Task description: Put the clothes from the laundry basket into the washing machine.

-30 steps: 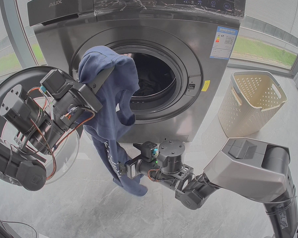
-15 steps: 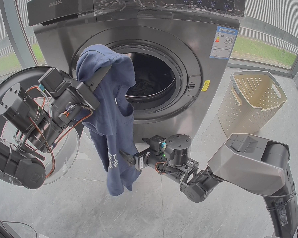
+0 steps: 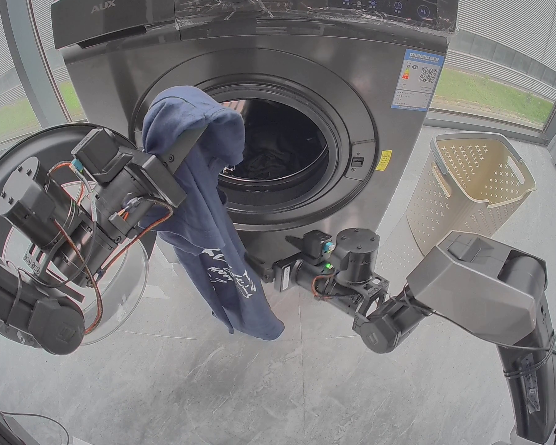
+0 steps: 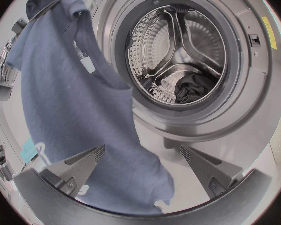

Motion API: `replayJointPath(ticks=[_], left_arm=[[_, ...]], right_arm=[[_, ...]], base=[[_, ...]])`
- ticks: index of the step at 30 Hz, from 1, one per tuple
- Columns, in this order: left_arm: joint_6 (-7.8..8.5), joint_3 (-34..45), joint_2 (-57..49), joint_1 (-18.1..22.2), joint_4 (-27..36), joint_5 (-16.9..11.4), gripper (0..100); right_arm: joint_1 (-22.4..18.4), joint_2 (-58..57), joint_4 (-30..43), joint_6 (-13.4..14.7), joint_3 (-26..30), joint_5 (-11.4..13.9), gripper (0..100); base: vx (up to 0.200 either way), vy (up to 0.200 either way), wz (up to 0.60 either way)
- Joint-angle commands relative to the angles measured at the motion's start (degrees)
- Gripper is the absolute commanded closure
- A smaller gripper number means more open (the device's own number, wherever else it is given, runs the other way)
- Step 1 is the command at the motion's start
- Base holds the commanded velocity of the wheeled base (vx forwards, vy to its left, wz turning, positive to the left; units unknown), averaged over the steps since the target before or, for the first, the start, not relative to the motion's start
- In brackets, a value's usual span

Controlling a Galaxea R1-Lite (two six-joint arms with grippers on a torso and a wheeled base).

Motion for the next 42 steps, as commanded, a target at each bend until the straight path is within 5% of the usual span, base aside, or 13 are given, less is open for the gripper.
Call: replayJointPath(ticks=[1,5,11,23,42], left_arm=[[0.06,0.2,0.0,0.0,-0.1,0.0,100],[0.06,0.2,0.1,-0.2,-0.1,0.0,100],[0.14,0.2,0.2,-0.2,-0.1,0.0,100],[0.14,-0.5,0.0,1.5,-0.1,0.0,100],[0.14,-0.8,0.0,2.4,-0.1,0.0,100]], right_arm=[[-2.9,-0.2,0.5,0.1,-2.2,2.2,0],[-4.0,0.1,2.5,0.2,-4.5,3.3,0],[-1.8,2.9,5.8,0.3,-11.1,1.4,0],[6.7,3.5,4.6,0.4,-10.1,1.3,0],[9.6,5.2,-2.2,2.4,-7.1,4.0,0]], base=[[0.0,0.0,0.0],[0.0,0.0,0.0],[0.0,0.0,0.0],[0.0,0.0,0.0],[0.0,0.0,0.0]])
